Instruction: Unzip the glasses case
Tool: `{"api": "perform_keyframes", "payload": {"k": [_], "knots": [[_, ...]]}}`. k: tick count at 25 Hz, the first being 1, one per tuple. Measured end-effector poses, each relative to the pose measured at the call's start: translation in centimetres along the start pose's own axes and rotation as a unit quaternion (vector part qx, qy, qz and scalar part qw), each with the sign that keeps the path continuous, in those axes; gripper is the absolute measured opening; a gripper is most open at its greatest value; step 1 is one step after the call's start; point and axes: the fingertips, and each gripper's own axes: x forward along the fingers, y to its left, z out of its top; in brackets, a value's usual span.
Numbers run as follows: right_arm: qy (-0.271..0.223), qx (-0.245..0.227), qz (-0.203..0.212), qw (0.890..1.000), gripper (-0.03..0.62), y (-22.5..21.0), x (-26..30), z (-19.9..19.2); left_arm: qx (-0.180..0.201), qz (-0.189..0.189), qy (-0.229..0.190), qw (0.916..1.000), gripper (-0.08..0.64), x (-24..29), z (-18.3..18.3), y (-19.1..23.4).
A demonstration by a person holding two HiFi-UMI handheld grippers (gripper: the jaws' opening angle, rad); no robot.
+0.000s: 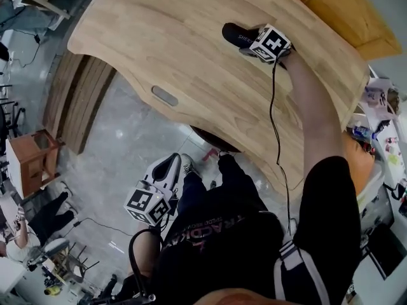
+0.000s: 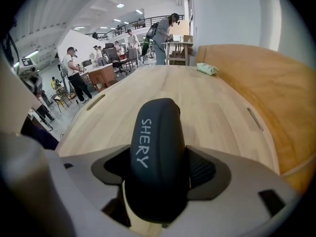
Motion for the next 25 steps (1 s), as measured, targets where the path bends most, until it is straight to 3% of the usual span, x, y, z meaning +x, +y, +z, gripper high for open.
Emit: {"api": "perform_keyframes", "payload": {"k": [7,13,25], "knots": [[-0.029,0.03,0.024,0.999,0.354,4.3,-5.6,-2.2,0.045,-0.057,0.001,0.9974,0.012,0.4,1.1,-1.0],[-0.05,0.031,0.036,0.998,0.353,11.7,-10.9,-3.3,0.09,-0.114,-0.001,0.9894,0.012,-0.7,1.3,-1.5],[-0.056,-0.021,0.014,0.998,0.353,28.2,-21.7,-1.9,0.193,-0.232,-0.017,0.9532,0.013,-2.9,3.8,-4.0]]}}
